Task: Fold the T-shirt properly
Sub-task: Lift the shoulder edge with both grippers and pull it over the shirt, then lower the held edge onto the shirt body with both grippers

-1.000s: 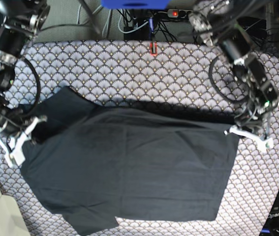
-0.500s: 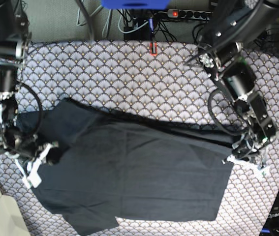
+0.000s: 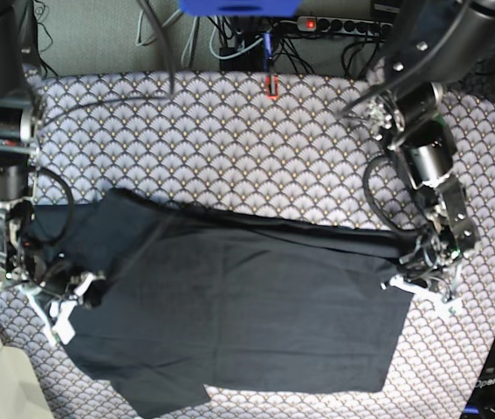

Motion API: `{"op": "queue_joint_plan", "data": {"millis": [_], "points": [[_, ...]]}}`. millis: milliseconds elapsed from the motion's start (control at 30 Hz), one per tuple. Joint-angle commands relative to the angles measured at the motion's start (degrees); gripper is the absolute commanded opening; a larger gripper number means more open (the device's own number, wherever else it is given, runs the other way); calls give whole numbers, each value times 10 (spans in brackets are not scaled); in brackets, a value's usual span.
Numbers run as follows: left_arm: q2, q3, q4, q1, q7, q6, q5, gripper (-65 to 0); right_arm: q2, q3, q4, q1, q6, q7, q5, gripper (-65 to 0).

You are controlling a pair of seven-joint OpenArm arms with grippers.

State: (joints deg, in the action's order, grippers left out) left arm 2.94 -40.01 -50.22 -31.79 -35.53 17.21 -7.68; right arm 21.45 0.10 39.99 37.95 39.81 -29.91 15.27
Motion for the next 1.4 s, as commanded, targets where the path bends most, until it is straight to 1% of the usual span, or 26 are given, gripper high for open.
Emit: {"op": "queue_joint_plan", "data": {"millis": [0,167,400,500,667,800,900,967,1067,1133,1200,1267,1300,1367], "points": [[8,1,-6,-21,18,2,6,-650,9,4,-1,24,2,29,4,-650],[8,1,-4,-23,23,2,6,-650,8,5,-65,58,2,80,-29,-650],[5,1,-1,-62,23,2,6,-650,8,2,-113,99,2,124,-33,-650],[4,1,-4,-69,23,2,7,-650,9,0,-110,102,2,128,-33,-650],[4,1,-8,-69,23,3,8,-650,8,4,-113,119,2,131,-52,-650],[8,-3,-15,-73,23,3,10,-650,11,4,-113,120,2,149,-52,-650],[11,-14,-20,-74,23,3,25,-650,15,4,-113,120,2,149,-52,-650],[19,-12,-13,-74,23,3,40,-650,16,4,-113,120,2,148,-52,-650],[19,-11,-13,-73,23,3,52,-650,16,2,-113,117,2,140,-52,-650],[18,-11,-13,-72,23,3,52,-650,14,2,-113,111,2,121,-51,-648],[18,-11,-13,-69,23,3,52,-650,3,2,-110,97,2,101,-51,-647],[18,-11,-12,-64,24,3,52,-650,0,3,-110,87,2,95,-51,-647],[18,-11,-11,-61,29,3,52,-650,0,4,-110,83,2,93,-51,-647],[18,-11,8,-61,59,3,52,-650,-2,3,-110,75,2,91,-49,-646]]}}
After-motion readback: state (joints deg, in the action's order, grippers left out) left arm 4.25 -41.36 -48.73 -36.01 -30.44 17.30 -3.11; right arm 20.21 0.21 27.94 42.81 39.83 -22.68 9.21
